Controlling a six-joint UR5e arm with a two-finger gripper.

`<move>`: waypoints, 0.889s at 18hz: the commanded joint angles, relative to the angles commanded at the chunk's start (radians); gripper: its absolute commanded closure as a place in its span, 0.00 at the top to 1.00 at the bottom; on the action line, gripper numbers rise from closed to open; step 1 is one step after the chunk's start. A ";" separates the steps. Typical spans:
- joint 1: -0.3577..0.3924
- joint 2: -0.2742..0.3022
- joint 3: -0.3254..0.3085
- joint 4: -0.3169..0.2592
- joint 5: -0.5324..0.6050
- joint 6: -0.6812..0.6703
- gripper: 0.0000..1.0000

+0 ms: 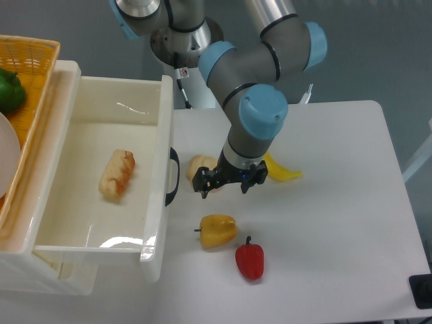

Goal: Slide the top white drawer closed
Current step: 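Lower the gripper beside the drawer front near its black handle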

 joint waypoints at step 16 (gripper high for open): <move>-0.028 -0.026 -0.015 -0.002 -0.006 0.028 1.00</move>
